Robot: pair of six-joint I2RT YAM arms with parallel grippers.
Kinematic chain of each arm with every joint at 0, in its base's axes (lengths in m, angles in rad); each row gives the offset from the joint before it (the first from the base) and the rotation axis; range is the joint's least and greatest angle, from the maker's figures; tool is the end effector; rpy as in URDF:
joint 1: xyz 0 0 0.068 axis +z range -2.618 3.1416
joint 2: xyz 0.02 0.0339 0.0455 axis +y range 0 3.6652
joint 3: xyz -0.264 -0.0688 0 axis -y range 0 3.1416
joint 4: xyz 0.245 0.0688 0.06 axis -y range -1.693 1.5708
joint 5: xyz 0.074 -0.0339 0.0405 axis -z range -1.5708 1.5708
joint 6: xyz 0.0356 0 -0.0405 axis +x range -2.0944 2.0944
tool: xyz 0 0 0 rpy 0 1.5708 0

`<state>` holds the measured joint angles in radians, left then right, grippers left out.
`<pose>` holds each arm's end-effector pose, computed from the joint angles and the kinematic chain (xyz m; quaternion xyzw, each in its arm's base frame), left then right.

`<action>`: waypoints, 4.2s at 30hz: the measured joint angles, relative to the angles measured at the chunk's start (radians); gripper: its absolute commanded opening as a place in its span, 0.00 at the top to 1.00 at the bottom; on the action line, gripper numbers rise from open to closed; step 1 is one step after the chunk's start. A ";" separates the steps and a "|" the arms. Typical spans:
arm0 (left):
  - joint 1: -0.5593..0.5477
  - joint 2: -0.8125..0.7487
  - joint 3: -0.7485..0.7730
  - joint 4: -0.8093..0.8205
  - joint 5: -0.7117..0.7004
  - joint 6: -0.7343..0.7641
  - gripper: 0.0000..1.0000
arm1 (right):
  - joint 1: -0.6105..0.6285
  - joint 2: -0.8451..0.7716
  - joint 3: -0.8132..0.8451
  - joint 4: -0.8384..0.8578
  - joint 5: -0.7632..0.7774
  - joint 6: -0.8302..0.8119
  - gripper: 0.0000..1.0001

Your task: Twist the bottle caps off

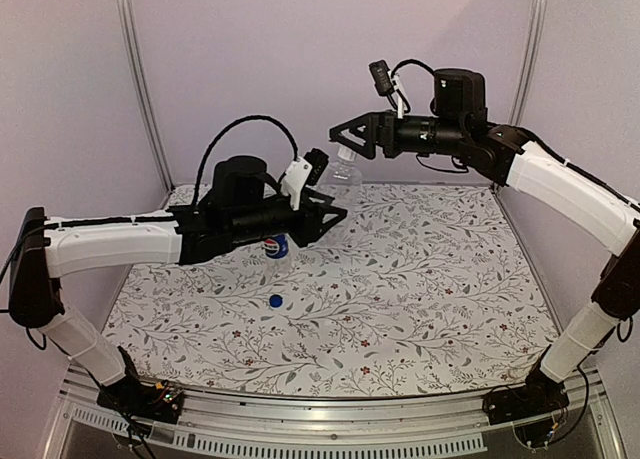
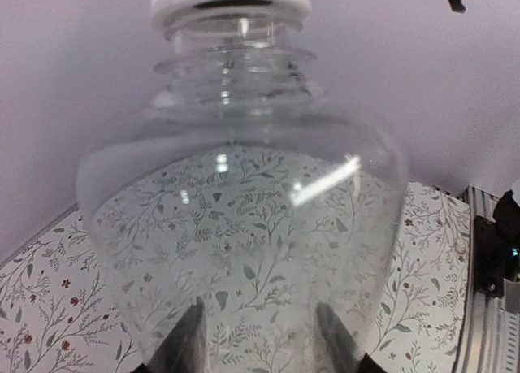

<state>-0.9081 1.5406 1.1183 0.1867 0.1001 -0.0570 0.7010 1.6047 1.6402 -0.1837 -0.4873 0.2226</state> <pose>0.2227 -0.2911 0.3062 0.3520 0.7016 -0.3217 0.5295 0.2766 0.2552 0.4304 -0.3272 0.6769 0.4459 0.4857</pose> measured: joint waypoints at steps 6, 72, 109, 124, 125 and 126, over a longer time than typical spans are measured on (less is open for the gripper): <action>0.000 0.000 0.003 -0.008 -0.013 0.000 0.76 | 0.011 0.047 0.016 -0.005 0.008 0.016 0.35; 0.069 -0.009 -0.019 0.082 0.520 -0.023 0.75 | -0.080 -0.060 -0.182 0.086 -0.504 -0.253 0.05; 0.035 -0.008 0.008 -0.009 0.056 -0.037 0.76 | 0.018 0.039 -0.029 0.078 0.044 0.092 0.30; 0.033 -0.006 0.011 -0.027 0.027 -0.022 0.76 | 0.019 0.046 -0.029 0.069 0.036 0.090 0.53; 0.033 -0.006 0.011 -0.028 0.026 -0.022 0.76 | 0.019 0.046 -0.029 0.068 0.036 0.090 0.53; 0.033 -0.006 0.011 -0.028 0.025 -0.022 0.76 | 0.019 0.046 -0.029 0.069 0.036 0.090 0.54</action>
<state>-0.8753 1.5341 1.1297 0.1585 0.1249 -0.0788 0.7200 1.6508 1.6108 -0.1150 -0.4515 0.3126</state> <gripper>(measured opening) 0.396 0.474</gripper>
